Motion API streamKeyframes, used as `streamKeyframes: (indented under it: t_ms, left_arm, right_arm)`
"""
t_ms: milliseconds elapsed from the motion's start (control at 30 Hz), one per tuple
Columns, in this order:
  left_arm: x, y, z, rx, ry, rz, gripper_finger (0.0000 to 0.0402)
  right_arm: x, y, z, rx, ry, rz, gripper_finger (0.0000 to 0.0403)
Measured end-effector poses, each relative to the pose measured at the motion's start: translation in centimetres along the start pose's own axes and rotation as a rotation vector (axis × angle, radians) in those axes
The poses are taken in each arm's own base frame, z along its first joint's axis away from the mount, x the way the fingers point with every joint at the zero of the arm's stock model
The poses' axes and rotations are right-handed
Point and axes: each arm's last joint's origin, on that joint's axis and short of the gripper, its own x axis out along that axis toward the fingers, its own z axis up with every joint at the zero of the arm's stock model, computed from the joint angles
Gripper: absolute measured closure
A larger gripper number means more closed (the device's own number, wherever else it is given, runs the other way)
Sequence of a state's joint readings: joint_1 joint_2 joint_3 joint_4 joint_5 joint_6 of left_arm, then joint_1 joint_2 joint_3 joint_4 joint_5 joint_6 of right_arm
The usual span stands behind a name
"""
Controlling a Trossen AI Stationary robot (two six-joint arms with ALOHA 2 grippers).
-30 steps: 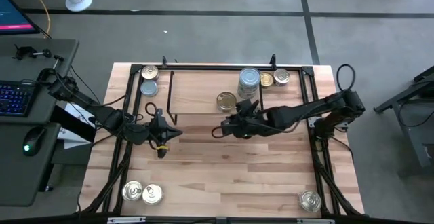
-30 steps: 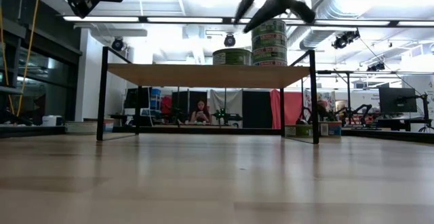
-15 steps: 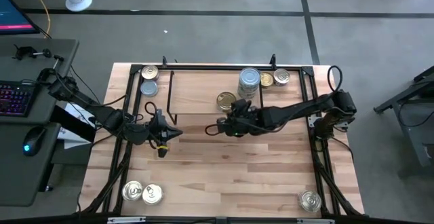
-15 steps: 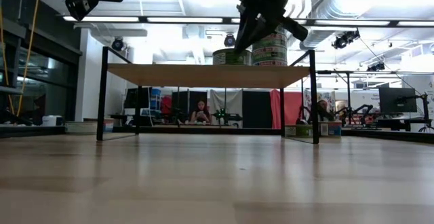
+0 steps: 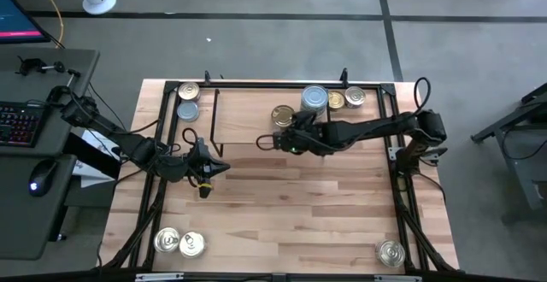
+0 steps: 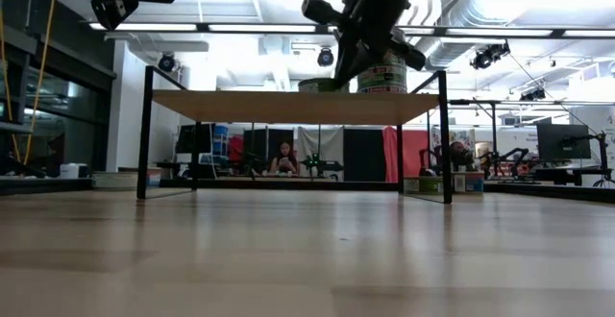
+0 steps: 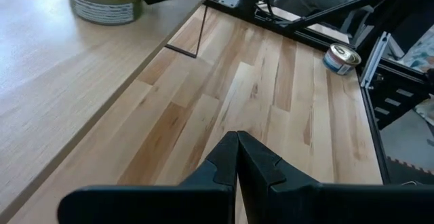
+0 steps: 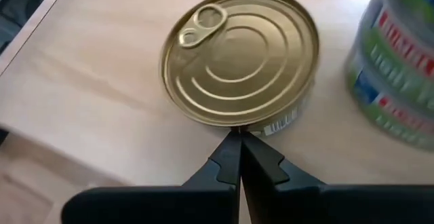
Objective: Stack canned seafood by type on shelf
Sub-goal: Put the green tuna can on the shelf, then stack the green white tuna can on top of the other green white tuna can on the shelf
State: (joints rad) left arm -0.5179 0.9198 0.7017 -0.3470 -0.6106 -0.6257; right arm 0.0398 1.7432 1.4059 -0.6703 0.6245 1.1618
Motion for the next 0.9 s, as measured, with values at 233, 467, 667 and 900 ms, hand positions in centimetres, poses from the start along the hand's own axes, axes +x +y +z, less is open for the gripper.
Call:
streamKeyframes:
  t_ms: [233, 467, 667, 900]
  left_arm:
    - [0.0, 0.0, 0.0, 0.028, 0.003, 0.002, 0.0401]
    - [-0.1, -0.3, 0.4, 0.005, -0.026, -0.046, 0.0401]
    - [0.2, -0.1, 1.3, 0.035, -0.086, -0.043, 0.0401]
    - [0.3, 0.0, 1.4, 0.029, -0.088, -0.043, 0.0402]
  right_arm:
    - [0.8, -0.5, 0.9, -0.004, 0.015, -0.012, 0.0403]
    - [-3.4, 0.3, 1.8, -0.033, 0.007, 0.168, 0.0403]
    - [-1.6, 1.5, 5.3, 0.077, -0.053, 0.383, 0.0403]
    - [1.6, 2.0, 6.0, 0.078, -0.041, 0.286, 0.0403]
